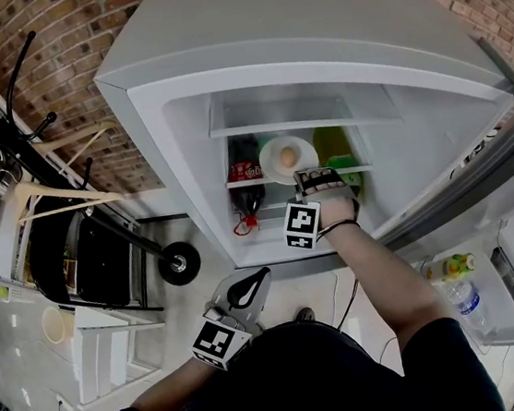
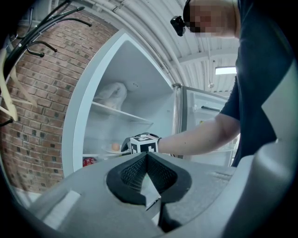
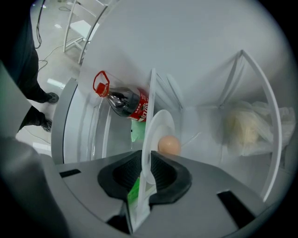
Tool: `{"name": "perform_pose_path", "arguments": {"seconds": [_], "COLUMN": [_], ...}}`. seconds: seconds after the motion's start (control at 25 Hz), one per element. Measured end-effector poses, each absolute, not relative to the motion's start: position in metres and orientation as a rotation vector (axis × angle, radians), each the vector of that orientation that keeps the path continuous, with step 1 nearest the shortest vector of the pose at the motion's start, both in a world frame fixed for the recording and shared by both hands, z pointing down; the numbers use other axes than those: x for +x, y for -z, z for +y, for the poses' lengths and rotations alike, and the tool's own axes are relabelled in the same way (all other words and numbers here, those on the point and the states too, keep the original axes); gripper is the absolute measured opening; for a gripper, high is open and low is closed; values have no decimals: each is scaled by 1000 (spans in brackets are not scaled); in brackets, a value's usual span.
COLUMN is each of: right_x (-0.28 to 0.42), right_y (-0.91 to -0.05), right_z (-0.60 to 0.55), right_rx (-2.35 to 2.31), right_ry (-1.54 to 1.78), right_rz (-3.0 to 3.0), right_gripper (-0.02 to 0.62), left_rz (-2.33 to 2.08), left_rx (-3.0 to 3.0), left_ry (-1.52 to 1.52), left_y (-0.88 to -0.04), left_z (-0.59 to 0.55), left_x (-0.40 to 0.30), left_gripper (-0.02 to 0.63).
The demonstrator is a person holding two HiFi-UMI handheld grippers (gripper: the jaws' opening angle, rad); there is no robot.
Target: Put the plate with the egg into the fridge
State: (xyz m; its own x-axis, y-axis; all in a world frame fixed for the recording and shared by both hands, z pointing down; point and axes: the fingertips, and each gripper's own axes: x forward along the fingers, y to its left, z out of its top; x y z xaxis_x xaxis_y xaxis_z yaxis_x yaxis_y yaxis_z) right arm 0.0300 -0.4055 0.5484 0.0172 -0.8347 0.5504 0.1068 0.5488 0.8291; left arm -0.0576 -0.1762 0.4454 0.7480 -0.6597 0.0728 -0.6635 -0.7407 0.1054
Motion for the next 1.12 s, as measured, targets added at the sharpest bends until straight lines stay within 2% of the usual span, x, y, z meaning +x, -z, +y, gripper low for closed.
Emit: {"name": "perform_pose_path", "arguments": {"seconds": [0.52, 0.68, 1.12], "right_x": [29, 30, 30], "right_y": [-558, -546, -501], "right_z": [-409, -403, -312], "right_rx": [675, 728, 1003], "right_ry": [801, 824, 741], "right_rz": [-1368, -1390, -1670], "right_gripper": [140, 186, 192], "left_rz": [-1085, -1082, -1032], "left_rx": [2807, 2805, 2818], "left_ry": [-46, -41, -21], "left_y": [-448, -448, -445], "left_z": [-173, -173, -177], "left_x": [-61, -61, -53], "left_gripper": [5, 5, 5]}}
